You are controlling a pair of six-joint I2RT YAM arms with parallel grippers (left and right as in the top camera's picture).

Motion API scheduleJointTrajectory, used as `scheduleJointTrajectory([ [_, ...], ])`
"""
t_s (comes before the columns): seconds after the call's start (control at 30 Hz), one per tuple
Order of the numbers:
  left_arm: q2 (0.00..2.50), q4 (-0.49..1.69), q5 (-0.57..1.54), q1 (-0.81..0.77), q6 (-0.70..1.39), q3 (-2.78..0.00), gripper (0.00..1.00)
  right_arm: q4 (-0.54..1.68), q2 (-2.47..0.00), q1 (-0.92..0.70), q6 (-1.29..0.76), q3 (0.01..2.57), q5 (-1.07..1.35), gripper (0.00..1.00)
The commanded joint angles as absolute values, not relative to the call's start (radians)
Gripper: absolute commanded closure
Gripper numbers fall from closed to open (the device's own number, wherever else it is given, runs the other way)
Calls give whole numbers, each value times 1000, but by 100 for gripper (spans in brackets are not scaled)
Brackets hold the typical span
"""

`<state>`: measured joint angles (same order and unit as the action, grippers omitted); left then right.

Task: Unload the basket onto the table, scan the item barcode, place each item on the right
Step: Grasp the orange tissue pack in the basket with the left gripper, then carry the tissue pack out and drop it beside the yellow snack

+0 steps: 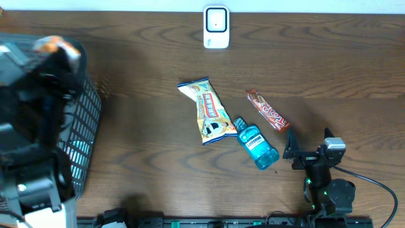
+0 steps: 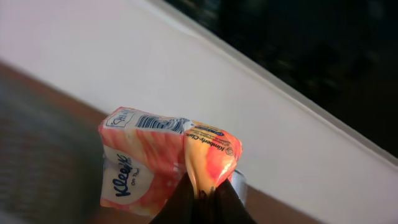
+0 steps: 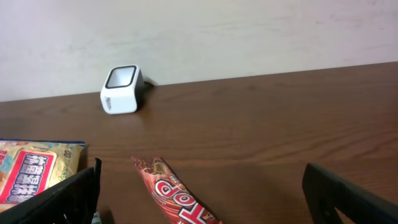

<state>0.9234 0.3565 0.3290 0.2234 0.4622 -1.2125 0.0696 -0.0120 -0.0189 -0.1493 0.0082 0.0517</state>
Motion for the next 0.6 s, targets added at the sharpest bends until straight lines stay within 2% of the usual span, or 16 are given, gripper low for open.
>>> scheduleJointTrajectory([
  [0.0, 931, 358, 359, 73, 388, -1229, 93, 72, -8, -18, -156, 6, 47, 1],
  [0.13, 978, 391, 338, -94, 332, -1204, 93, 72, -8, -18, -156, 6, 47, 1],
  [0.23, 1043, 470, 242, -177, 333, -1196, 93, 72, -8, -18, -156, 6, 47, 1],
  [0.4, 1184, 591, 109, -260, 333, -1196, 92, 72, -8, -18, -156, 6, 47, 1],
  [0.57, 1343, 662, 84, -307, 356, -1196, 93, 72, -8, -18, -156, 6, 47, 1],
])
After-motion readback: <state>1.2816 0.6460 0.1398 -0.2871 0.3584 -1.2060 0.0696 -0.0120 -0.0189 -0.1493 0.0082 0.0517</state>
